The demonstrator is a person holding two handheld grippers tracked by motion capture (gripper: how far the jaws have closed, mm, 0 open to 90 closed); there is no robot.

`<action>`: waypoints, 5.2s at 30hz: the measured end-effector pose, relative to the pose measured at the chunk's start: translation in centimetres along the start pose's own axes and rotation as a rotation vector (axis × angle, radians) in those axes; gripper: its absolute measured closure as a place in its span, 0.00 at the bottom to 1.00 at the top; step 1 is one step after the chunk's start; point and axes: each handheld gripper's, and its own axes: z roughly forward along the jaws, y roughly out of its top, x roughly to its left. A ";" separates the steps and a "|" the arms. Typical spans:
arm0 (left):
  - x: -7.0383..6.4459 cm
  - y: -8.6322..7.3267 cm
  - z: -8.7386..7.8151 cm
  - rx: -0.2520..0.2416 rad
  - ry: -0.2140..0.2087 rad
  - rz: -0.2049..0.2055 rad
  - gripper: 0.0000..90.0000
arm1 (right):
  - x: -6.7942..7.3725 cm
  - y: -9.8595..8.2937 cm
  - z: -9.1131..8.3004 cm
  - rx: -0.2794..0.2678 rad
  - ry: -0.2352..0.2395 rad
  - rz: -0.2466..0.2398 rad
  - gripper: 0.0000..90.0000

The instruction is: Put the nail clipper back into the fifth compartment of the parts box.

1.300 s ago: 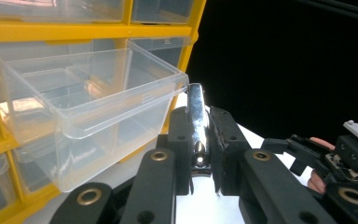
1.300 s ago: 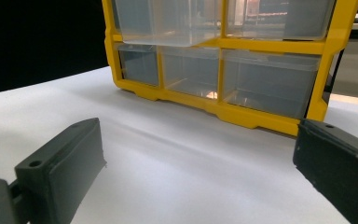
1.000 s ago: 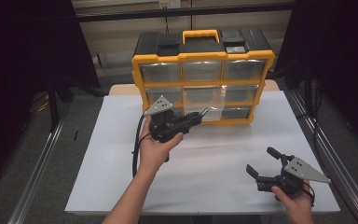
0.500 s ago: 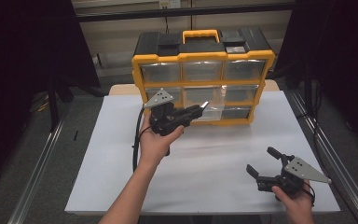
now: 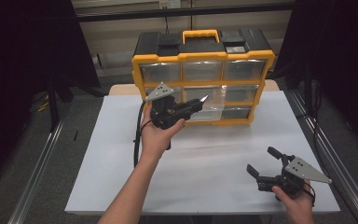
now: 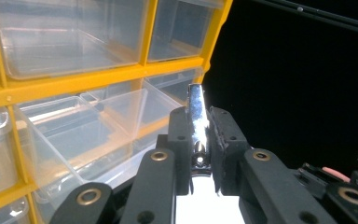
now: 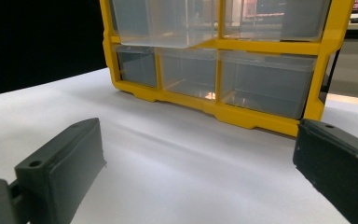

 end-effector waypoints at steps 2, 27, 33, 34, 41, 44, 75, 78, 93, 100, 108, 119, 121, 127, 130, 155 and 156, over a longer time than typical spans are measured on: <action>0.1 0.1 0.1 -0.008 0.007 -0.003 0.89 | 0.0 0.0 0.0 -0.002 -0.004 0.003 0.02; 1.7 0.2 1.9 -0.013 0.076 0.009 0.89 | 0.0 0.0 0.0 -0.007 0.002 0.003 0.02; 2.0 0.1 2.2 -0.008 0.080 0.015 0.89 | 0.0 0.0 0.0 -0.005 0.004 0.002 0.02; 2.0 0.0 2.3 -0.013 0.068 0.016 0.89 | 0.0 0.0 0.0 -0.005 0.004 0.002 0.02; 2.3 -0.1 2.5 0.004 0.082 0.027 0.89 | 0.0 0.0 0.0 -0.007 0.000 0.000 0.02; 2.2 -0.1 2.6 0.003 0.090 0.034 0.89 | 0.0 0.0 0.0 -0.003 0.003 0.002 0.02; 3.0 -0.3 3.5 0.029 0.125 0.053 0.89 | 0.0 0.0 0.1 -0.007 0.005 0.004 0.02; 3.0 -0.3 3.6 0.029 0.127 0.057 0.89 | 0.0 0.0 0.0 -0.010 0.012 0.006 0.02; 3.5 -0.5 4.1 0.039 0.129 0.059 0.89 | -0.1 0.0 0.0 -0.009 0.006 0.007 0.02; 3.5 -0.6 4.3 0.035 0.130 0.062 0.89 | -0.1 0.0 0.0 -0.011 0.004 0.011 0.02; 3.7 -0.6 4.5 0.040 0.121 0.057 0.90 | -0.2 0.0 0.0 -0.011 0.006 0.011 0.02; 3.7 -0.3 3.7 0.004 0.073 0.059 0.73 | -0.2 0.0 0.0 -0.012 0.009 0.010 0.02; 3.5 -0.2 3.4 0.013 0.074 0.062 0.70 | -0.1 0.0 0.1 -0.012 0.008 0.010 0.02; 3.4 -0.1 2.8 0.002 0.037 0.064 0.61 | -0.2 0.0 0.1 -0.009 0.006 0.004 0.02; 3.3 -0.1 2.3 -0.013 0.034 0.068 0.54 | -0.1 0.0 0.1 -0.004 0.010 0.005 0.02; 4.0 -3.5 -2.3 -0.079 0.037 0.078 0.19 | -0.1 0.1 0.2 -0.007 0.004 0.007 0.02; 4.1 -3.7 -2.6 -0.073 0.031 0.083 0.19 | -0.1 0.1 0.2 -0.011 0.001 0.008 0.02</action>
